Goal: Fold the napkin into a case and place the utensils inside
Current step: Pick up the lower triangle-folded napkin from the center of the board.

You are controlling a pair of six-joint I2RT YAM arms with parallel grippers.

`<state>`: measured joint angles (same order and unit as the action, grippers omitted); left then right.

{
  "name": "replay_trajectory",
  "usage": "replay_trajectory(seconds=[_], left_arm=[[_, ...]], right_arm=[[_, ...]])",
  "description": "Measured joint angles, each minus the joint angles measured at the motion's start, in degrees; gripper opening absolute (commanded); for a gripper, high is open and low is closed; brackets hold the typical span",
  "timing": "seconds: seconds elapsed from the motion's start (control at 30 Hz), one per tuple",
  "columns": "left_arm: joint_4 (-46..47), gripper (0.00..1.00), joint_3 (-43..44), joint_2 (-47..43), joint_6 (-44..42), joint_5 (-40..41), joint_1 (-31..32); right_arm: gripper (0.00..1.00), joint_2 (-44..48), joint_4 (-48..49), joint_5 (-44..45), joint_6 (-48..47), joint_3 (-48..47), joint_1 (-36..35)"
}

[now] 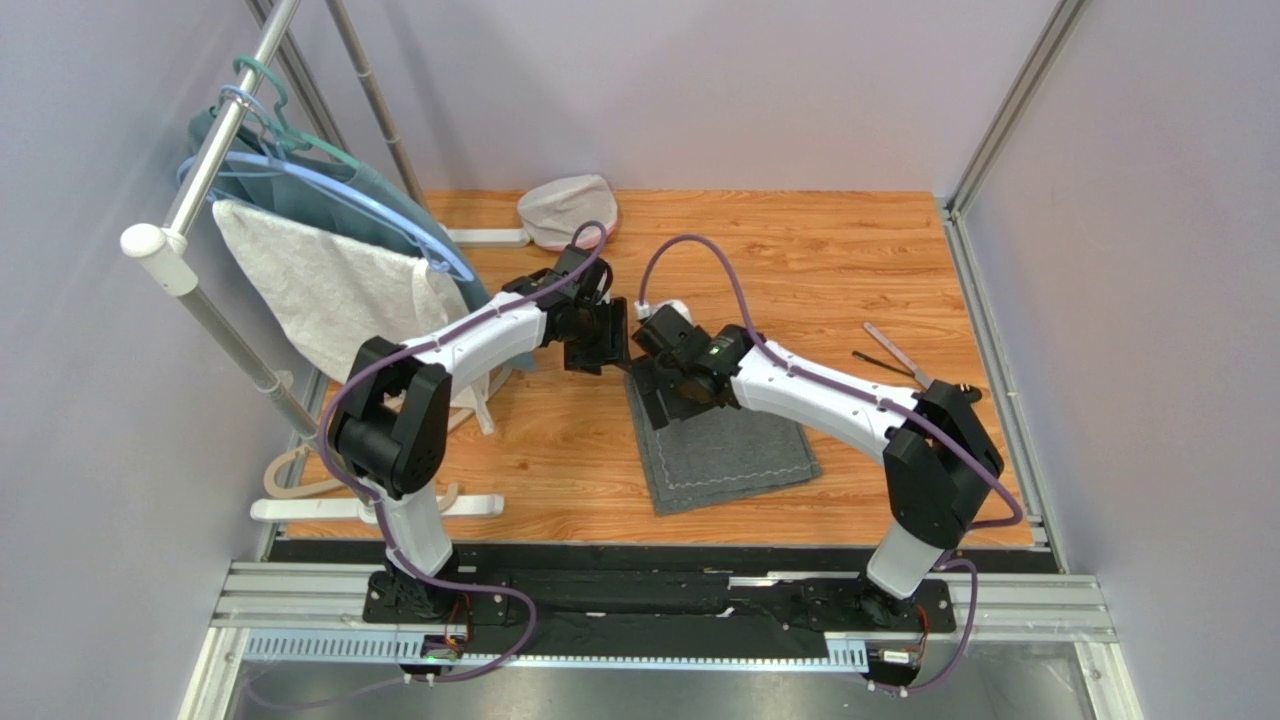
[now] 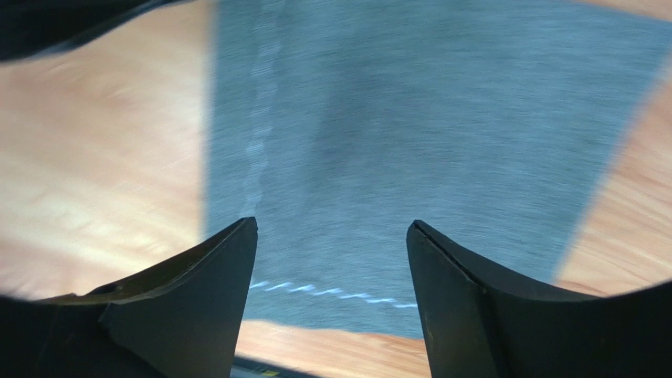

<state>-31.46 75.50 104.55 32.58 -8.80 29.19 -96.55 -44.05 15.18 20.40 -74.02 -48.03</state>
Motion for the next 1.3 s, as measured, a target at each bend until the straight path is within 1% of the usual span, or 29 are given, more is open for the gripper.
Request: replay_trajectory(seconds=[0.13,0.27,0.43,0.53,0.63,0.7,0.73,0.77,0.83,0.87,0.93,0.97,1.07,1.13,1.3], left_arm=[[-1.01,0.61,-0.61,-2.69,1.66,1.73,-0.81],[-1.14,0.61,-1.18,-3.93,3.04,2.12,-3.06],[-1.46,0.62,-1.77,-4.48,4.15,1.55,-5.49],[-1.31,0.62,-2.16,-4.5,4.63,1.09,-5.86],[-0.81,0.62,-3.19,-4.5,4.9,0.46,-5.86],[-0.44,0.61,-3.89,-4.5,5.05,0.07,-5.97],[-0.48,0.61,-4.11,-4.5,5.07,-0.13,-6.01],[-0.44,0.62,-4.35,-4.5,5.09,-0.24,-6.1],[-0.37,0.62,-4.81,-4.5,5.09,-0.39,-6.16],[-0.31,0.63,-5.09,-4.52,5.11,-0.46,-6.27],[0.48,0.68,-6.25,-4.76,5.2,-0.59,-6.38],[0.79,0.7,-6.88,-4.94,5.33,-0.72,-6.43],[1.53,0.76,-8.81,-5.55,5.73,-1.66,-6.6],[1.73,0.78,-9.2,-5.6,5.73,-2.84,-6.73],[3.74,0.83,-9.22,-5.6,5.97,-8.31,-6.82]], right_arm=[[0.75,-1.75,3.28,-5.49,1.97,0.02,-4.5],[0.75,-5.9,7.54,-8.41,3.45,0.04,-6.71],[0.75,-10.99,10.03,-8.66,5.03,0.15,-7.5],[0.73,-12.9,10.56,-6.97,5.97,0.33,-7.85],[0.67,-13.18,10.82,-5.03,6.91,0.55,-8.02],[0.56,-13.42,10.69,-3.65,7.5,0.57,-8.13],[0.48,-13.51,10.69,-3.21,7.67,0.61,-8.2],[0.35,-13.53,10.69,-2.43,7.91,0.79,-8.28],[0.25,-13.53,10.84,-1.42,8.46,0.94,-8.33],[0.16,-13.64,10.99,-0.98,8.76,0.94,-8.33],[0.09,-13.73,10.99,0.31,9.31,0.81,-8.41],[0.0,-13.75,10.97,0.57,9.35,0.79,-8.41],[0.0,-13.68,10.95,1.31,9.46,0.72,-8.57],[0.0,-13.31,11.37,0.68,9.2,1.07,-8.2],[0.0,-7.28,15.91,-8.98,8.9,7.82,-4.96]])
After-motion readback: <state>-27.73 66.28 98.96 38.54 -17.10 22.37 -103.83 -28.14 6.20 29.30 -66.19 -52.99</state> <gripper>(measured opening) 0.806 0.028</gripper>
